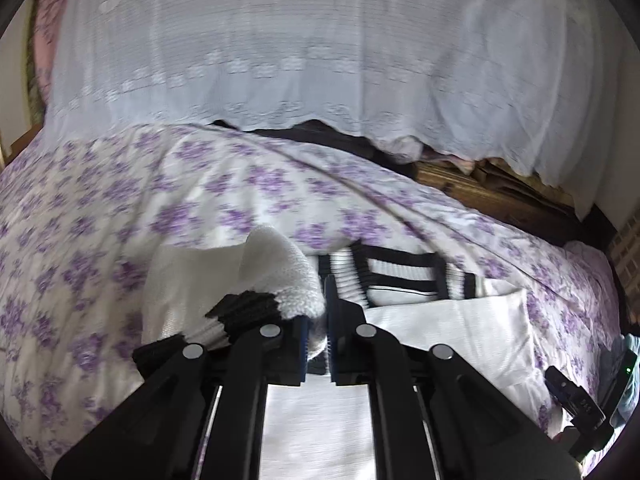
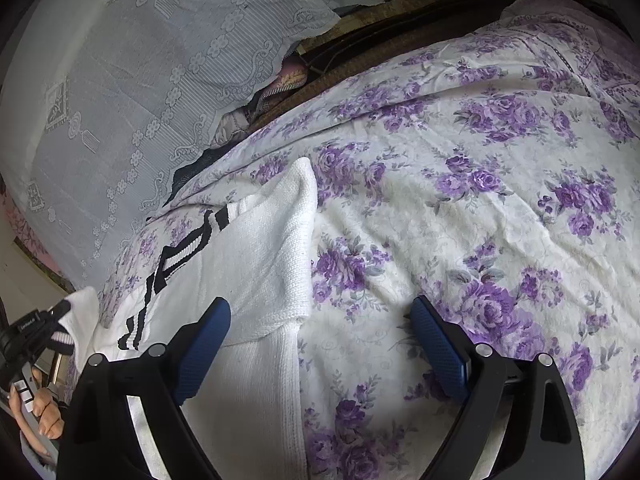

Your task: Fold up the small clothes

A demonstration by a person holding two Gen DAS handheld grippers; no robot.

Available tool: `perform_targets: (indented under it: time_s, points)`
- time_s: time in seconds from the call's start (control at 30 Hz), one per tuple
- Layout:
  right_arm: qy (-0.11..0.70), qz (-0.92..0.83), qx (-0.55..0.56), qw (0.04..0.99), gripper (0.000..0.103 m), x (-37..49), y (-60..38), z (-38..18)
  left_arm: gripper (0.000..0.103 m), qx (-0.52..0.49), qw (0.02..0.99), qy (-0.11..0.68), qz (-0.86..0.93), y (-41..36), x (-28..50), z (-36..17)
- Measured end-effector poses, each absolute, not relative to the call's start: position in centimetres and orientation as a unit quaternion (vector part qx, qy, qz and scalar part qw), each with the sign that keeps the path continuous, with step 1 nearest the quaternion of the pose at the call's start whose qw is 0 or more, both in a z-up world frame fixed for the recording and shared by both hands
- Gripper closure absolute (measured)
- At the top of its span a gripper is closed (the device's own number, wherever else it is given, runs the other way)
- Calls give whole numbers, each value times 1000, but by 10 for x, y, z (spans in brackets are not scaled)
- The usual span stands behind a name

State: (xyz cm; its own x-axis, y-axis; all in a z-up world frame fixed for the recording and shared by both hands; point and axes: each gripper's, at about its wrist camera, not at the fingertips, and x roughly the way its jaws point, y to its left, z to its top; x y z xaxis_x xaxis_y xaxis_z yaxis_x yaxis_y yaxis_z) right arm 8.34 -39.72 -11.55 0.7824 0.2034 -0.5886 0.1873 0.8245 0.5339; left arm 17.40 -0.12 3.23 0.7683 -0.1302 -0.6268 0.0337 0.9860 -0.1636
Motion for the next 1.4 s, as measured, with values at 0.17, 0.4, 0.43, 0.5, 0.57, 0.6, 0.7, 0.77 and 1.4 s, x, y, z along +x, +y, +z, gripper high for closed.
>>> perform_targets:
  time_s: [0.17,0.4,0.43,0.5,0.57,0.6,0.7,0.77,1.4]
  points:
    - [329,6,299,896,11,85,-398,-116,97,-52,938,336,-71,-47,177,31]
    - [329,7,301,895,11,86,-399,-116,97,-30,934,341,-106,-106,178,23]
    - [329,7,301,895,11,86,-399,-116,97,-25,933,341,-110,-113,178,22]
    - [328,7,302,895,11,86,-399,-116,97,-14,932,342,-116,-129,177,18]
    - [328,7,302,895,11,86,-399,-116,97,-3,931,344,-122,-145,176,12]
    - [328,7,302,895,11,86,-399,-116,97,0,930,346,-124,-150,176,9]
    - [328,7,302,895,11,86,-400,-116,97,7,925,356,-133,-166,177,-5]
    - [328,7,303,895,11,86,-400,-116,97,15,922,364,-135,-174,177,-13]
    - [287,24,288,913,16,78,-395,-97,5,136,902,376,-161,-135,127,-17]
